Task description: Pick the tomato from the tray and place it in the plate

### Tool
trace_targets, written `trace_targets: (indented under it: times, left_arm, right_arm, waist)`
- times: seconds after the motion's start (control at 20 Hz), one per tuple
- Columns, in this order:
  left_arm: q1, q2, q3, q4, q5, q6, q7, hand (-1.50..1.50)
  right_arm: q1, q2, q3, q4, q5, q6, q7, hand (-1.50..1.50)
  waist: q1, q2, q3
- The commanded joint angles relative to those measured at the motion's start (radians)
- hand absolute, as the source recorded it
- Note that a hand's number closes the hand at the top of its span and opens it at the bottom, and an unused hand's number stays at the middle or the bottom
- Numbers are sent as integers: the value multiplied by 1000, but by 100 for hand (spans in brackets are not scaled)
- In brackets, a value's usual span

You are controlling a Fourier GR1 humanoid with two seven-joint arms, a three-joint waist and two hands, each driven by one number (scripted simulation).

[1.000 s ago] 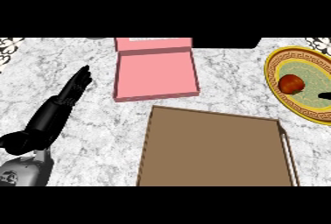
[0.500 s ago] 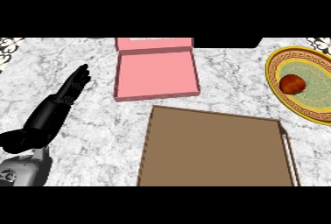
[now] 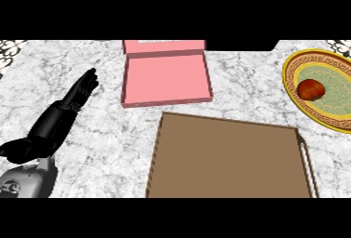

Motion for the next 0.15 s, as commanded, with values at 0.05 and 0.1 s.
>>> trace_targets:
  times: [0.05,0.1]
  left_arm:
    - [16,10,6,15,-4,-17,-31,0]
    - [-16,-10,-6,3,-3,-1,18,0]
  right_arm:
    - [37,-32,5,-7,0,188,-125,-150]
    - [30,-41,5,-21,-5,209,-116,-150]
  waist:
    - [6,3,2]
    - [1,1,1]
